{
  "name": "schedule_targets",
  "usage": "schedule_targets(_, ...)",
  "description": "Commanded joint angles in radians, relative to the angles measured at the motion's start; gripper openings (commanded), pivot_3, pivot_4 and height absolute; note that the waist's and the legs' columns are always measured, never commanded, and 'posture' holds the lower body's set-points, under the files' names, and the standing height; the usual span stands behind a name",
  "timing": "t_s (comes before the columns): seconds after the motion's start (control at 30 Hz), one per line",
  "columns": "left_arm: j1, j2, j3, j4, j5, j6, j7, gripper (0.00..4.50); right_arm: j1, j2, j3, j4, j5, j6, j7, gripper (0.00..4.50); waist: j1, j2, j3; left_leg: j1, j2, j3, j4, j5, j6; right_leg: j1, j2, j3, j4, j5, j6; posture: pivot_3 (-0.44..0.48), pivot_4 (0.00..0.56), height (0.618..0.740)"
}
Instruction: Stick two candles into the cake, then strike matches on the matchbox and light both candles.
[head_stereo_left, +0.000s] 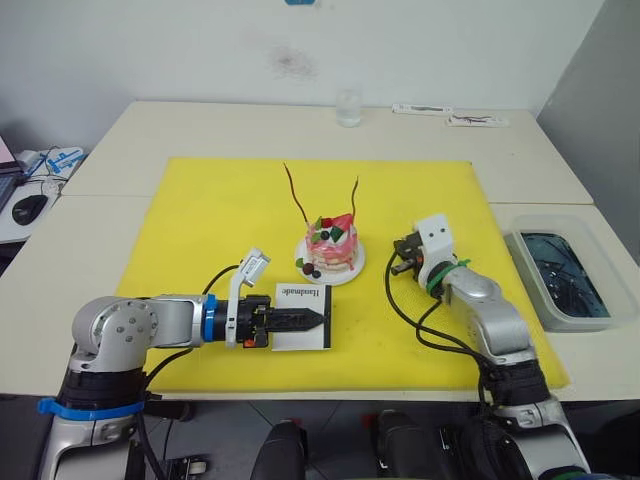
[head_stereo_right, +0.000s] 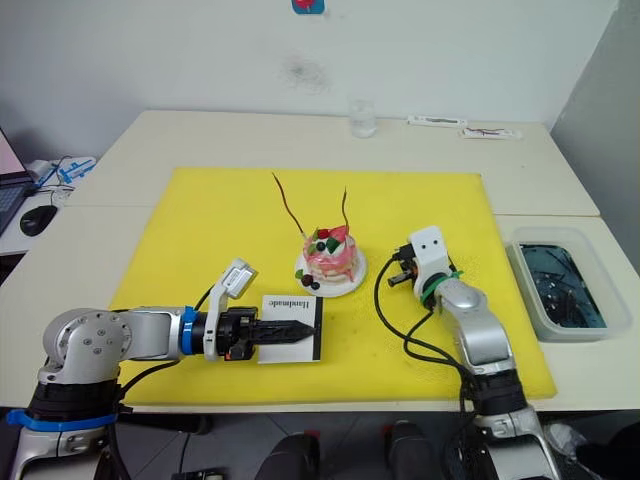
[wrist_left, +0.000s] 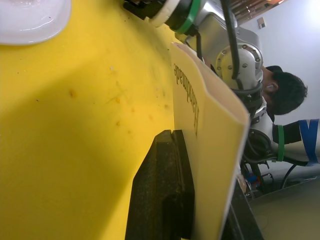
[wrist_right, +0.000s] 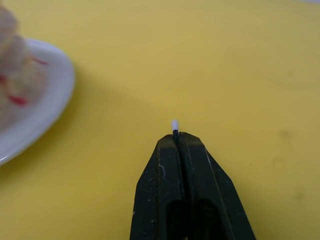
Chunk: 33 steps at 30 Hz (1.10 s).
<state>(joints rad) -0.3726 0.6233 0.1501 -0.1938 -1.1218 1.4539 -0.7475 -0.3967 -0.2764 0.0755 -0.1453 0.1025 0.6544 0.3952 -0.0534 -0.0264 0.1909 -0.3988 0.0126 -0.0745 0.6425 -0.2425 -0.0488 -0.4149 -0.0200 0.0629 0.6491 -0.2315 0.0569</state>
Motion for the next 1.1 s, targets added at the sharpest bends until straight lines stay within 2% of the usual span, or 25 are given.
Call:
schedule_targets(0.03, -0.009, 0.001, 0.019, -0.017, -0.029, -0.006, -0.007, 0.00, 0.039, -0.096, 0.008, -0.202, 0.057, 0.020, 0.119, 0.01, 0.000, 0.000, 0.000, 0.000, 0.000, 0.000, 0.000, 0.000, 0.000, 0.000, 0.000, 0.000, 0.000, 0.000, 0.000, 0.000, 0.150, 0.740)
schedule_targets(0.13, -0.013, 0.002, 0.012, -0.013, -0.027, -0.008, -0.013, 0.00, 0.072, -0.165, 0.001, -0.295, 0.093, 0.051, 0.171, 0.01, 0.000, 0.000, 0.000, 0.000, 0.000, 0.000, 0.000, 0.000, 0.000, 0.000, 0.000, 0.000, 0.000, 0.000, 0.000, 0.000, 0.150, 0.740)
schedule_targets(0.3, -0.022, -0.013, -0.023, -0.012, -0.015, -0.016, -0.022, 0.00, 0.173, -0.376, -0.017, -0.517, 0.198, 0.061, 0.366, 0.01, 0.001, 0.000, 0.000, 0.000, 0.000, 0.000, 0.000, 0.000, 0.000, 0.000, 0.000, 0.000, -0.001, 0.000, 0.000, 0.000, 0.150, 0.740)
schedule_targets(0.47, -0.044, -0.017, -0.049, 0.007, -0.010, -0.021, -0.043, 0.00, 0.129, -0.479, -0.014, -0.589, 0.277, 0.085, 0.446, 0.01, -0.001, 0.000, 0.000, 0.001, 0.000, 0.001, 0.001, 0.000, 0.000, 0.001, 0.000, 0.000, -0.001, 0.000, 0.000, 0.000, 0.150, 0.740)
schedule_targets(0.6, -0.068, -0.020, -0.072, 0.027, 0.008, -0.034, -0.057, 0.00, 0.055, -0.492, 0.053, -0.593, 0.275, 0.084, 0.461, 0.01, 0.000, 0.000, 0.000, 0.001, 0.000, 0.000, 0.002, 0.000, 0.000, 0.001, 0.000, 0.000, -0.001, -0.002, -0.002, 0.000, 0.150, 0.740)
schedule_targets(0.87, -0.097, -0.041, -0.081, 0.031, 0.040, -0.070, -0.042, 0.00, -0.071, -0.443, 0.212, -0.551, 0.200, 0.042, 0.442, 0.01, 0.005, 0.000, 0.000, 0.000, 0.000, 0.000, 0.001, 0.000, 0.000, 0.000, 0.000, 0.000, -0.001, 0.000, 0.000, 0.000, 0.150, 0.740)
schedule_targets(1.1, -0.083, -0.046, -0.085, 0.021, 0.082, -0.108, -0.028, 0.00, -0.108, -0.415, 0.279, -0.477, 0.112, -0.034, 0.439, 0.01, 0.007, 0.000, 0.000, 0.000, 0.000, 0.000, 0.001, 0.000, 0.000, 0.000, 0.000, 0.000, -0.001, 0.000, 0.000, 0.000, 0.150, 0.740)
